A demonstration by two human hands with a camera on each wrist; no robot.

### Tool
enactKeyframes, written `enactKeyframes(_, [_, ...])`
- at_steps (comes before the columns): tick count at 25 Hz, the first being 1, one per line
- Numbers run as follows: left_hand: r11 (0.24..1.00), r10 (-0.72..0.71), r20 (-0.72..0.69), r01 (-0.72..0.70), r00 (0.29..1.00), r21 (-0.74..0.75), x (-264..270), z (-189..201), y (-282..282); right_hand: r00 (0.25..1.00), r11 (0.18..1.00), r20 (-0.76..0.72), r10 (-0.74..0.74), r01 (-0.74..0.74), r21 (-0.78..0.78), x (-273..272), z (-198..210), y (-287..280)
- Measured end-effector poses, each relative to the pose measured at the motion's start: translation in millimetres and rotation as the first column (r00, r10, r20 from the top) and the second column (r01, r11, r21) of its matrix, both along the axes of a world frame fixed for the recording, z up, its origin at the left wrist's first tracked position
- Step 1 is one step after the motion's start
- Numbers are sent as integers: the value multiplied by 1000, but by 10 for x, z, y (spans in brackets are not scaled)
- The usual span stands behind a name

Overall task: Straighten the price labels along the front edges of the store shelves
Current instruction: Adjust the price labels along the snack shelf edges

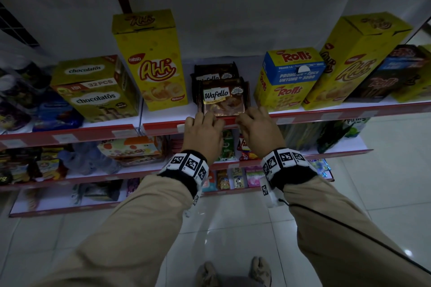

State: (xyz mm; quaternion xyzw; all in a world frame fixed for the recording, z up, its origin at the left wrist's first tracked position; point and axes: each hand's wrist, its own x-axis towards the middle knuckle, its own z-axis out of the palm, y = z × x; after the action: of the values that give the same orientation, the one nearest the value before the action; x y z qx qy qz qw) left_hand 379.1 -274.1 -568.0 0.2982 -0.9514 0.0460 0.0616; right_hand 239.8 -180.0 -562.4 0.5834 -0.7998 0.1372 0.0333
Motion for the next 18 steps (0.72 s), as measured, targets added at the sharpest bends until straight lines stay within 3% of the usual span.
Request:
enactKeyframes(7, [1000, 5, 13, -5, 1000, -4, 21, 5, 30, 1000, 1000, -22, -10, 10, -22, 17, -64, 27])
enactKeyframes(18, [994, 19, 40, -23, 999, 107, 121, 131, 72, 989, 998, 142, -46, 50, -29, 39, -29, 73])
